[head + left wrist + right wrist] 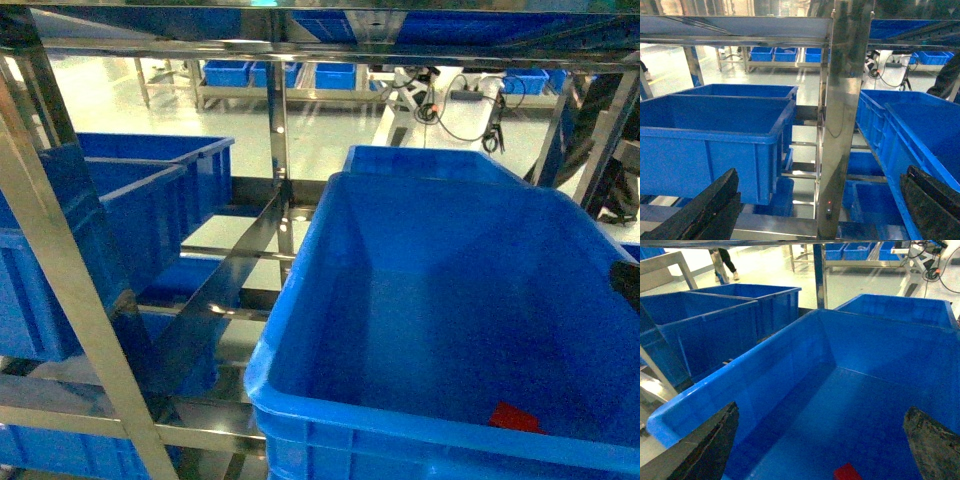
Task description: Pick red block from blue box to shelf
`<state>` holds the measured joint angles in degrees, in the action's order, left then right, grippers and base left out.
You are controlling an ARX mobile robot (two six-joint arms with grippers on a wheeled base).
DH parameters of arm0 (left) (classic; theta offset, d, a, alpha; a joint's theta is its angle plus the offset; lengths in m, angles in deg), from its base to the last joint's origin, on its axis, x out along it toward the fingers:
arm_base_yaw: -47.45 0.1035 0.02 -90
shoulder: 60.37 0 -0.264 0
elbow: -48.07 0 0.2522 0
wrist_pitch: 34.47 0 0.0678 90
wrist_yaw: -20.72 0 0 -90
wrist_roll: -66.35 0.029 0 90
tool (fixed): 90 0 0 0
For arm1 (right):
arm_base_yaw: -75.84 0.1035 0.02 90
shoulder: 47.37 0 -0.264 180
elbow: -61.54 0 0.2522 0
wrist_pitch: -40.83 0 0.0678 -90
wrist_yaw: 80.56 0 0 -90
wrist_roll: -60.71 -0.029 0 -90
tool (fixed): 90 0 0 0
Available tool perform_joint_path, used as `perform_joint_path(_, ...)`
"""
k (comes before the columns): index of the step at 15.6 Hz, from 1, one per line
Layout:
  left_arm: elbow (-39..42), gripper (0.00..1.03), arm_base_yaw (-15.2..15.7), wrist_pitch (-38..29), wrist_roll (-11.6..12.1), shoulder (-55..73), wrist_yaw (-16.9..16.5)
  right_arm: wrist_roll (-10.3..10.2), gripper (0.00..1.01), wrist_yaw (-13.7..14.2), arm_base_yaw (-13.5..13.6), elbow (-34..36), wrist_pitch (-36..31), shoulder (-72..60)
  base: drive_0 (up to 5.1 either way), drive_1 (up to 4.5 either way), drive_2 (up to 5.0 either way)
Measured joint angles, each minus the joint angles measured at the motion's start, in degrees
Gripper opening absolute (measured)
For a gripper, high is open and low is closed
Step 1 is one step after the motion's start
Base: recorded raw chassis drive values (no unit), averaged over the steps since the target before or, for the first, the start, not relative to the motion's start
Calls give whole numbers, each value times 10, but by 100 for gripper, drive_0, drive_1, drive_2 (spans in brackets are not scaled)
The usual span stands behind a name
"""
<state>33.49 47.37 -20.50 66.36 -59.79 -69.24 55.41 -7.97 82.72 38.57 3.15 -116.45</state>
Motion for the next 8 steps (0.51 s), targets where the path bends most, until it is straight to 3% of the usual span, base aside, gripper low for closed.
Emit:
perform_joint_path(2,0,98,0,0,0,0,0,4,98,28,5,21,97,139,0,0,0)
perform_joint_path(6,0,98,0,0,0,0,0,26,98,123,5,21,415,519,0,0,0)
perform_joint_path(7,0,98,0,0,0,0,0,33,98,94,-34,18,499,607,0,0,0)
perform_joint_path(8,0,98,0,0,0,0,0,43,98,89,-85,17,521,628,0,0,0)
